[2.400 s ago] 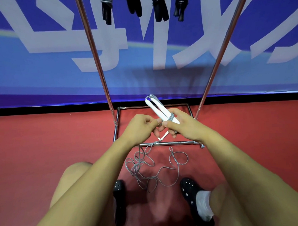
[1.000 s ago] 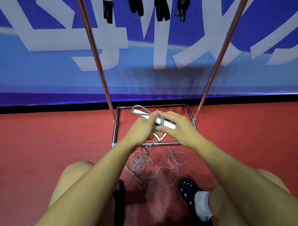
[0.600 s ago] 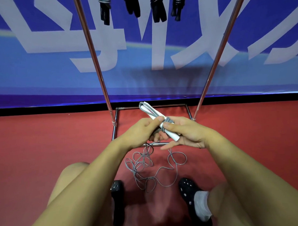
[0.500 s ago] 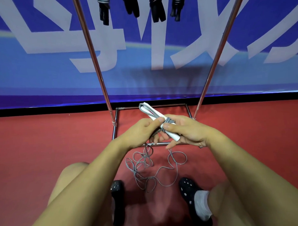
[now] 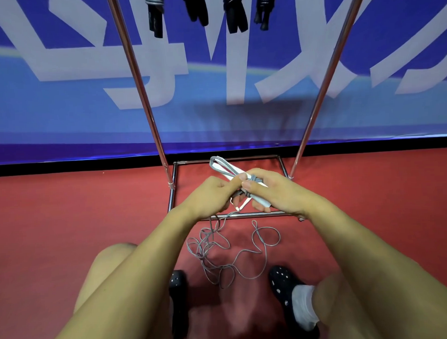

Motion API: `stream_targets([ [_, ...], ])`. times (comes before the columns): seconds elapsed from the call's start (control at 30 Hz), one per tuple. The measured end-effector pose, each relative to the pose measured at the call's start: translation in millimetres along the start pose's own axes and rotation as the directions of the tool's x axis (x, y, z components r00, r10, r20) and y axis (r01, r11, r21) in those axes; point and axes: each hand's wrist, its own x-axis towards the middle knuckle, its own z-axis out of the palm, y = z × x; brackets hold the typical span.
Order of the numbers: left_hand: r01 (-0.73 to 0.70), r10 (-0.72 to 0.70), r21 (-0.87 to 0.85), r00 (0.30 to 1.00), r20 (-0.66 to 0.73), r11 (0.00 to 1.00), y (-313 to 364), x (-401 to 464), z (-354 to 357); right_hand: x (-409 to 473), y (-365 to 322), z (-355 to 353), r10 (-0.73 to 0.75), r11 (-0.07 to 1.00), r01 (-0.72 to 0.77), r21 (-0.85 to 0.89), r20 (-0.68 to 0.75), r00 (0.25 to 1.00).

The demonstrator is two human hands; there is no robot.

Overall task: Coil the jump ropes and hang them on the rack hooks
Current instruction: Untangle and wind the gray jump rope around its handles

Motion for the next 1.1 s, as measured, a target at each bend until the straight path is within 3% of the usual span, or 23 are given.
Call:
stream_targets([
  [0.23, -0.001, -0.001, -0.129, 1.0, -0.022, 0.992, -6.4, 2.9, -1.3, 17.0, 17.3, -6.8, -0.024, 0.996, 0.037, 0.08, -0.161, 0.987],
  [0.5, -0.039, 0.031, -0.097, 0.997, -0.076, 0.995, -6.1, 4.5, 3.8, 26.6, 24.2, 4.6, 0.024, 0.935, 0.029, 0.353, -0.146, 0.989],
  [0.63, -0.045, 0.037, -0.141, 0.997, -0.06, 0.989, -5.8, 3.6, 1.1, 25.8, 26.7, 6.0, 0.038, 0.976, 0.0, 0.217, -0.168, 0.985],
  [0.77, -0.054, 0.052, -0.039, 0.997, -0.059, 0.998, -1.7, -1.6, 1.5, 20.9, 26.9, 8.3, 0.006, 0.996, 0.008, 0.089, -0.16, 0.987],
  [0.9, -0.074, 0.073, -0.004, 0.994, -0.083, 0.997, -4.3, -0.3, 1.5, 15.9, 23.4, 7.5, -0.055, 0.991, 0.071, 0.114, -0.134, 0.989],
  [1.1, -0.132, 0.136, -0.071, 0.989, 0.057, 0.989, -2.5, -3.5, -1.5, 12.0, 14.7, 1.0, 0.0, 0.994, 0.015, 0.109, -0.139, 0.99],
])
